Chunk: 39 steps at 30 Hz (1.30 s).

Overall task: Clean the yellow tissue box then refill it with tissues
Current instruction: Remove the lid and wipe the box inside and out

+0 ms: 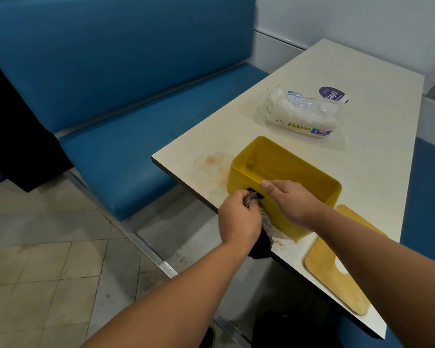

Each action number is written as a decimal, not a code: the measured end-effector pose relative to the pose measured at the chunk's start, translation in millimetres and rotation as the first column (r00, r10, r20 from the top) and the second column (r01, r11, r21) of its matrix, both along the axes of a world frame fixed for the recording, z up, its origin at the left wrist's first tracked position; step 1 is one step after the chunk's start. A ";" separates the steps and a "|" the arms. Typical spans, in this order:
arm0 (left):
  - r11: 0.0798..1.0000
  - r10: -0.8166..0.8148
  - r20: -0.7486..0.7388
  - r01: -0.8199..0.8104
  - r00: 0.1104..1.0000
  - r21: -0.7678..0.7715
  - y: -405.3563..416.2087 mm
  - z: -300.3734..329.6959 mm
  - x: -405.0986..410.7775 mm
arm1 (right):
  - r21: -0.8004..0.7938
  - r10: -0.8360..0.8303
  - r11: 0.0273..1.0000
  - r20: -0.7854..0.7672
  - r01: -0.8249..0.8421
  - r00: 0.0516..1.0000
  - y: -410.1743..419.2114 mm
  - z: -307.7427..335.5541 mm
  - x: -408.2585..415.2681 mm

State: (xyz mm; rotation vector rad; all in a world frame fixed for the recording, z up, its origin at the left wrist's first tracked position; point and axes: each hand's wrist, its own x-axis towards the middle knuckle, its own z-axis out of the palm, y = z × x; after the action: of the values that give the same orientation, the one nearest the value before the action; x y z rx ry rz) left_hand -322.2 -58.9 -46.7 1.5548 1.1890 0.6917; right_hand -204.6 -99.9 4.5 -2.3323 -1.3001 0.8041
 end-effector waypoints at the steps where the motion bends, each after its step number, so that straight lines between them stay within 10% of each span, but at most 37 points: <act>1: 0.998 -0.049 -0.012 0.049 0.999 0.031 -3.7 -1.1 0.1 | -0.001 -0.001 1.000 -0.004 0.001 1.000 0.1 0.4 -0.1; 27: 0.999 0.012 -0.109 -0.007 0.994 0.045 8.7 -13.6 -3.3 | -0.005 -0.012 1.000 -0.025 0.012 1.000 -0.7 -0.3 0.2; 32: 0.980 -0.171 -0.194 0.188 0.966 0.073 -1.5 -9.7 -1.2 | -0.009 -0.006 1.000 -0.020 0.006 1.000 -0.1 0.3 0.5; 39: 0.995 0.102 -0.231 -0.102 0.968 0.009 43.5 -8.4 -5.9 | -0.009 -0.012 1.000 -0.040 0.012 0.999 -0.8 0.9 -0.2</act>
State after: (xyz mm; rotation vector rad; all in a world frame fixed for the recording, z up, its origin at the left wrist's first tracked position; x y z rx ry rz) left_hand -328.1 -15.4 -55.1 1.6132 1.4504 0.5859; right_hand -204.8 -100.7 5.4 -2.3171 -1.2672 0.8500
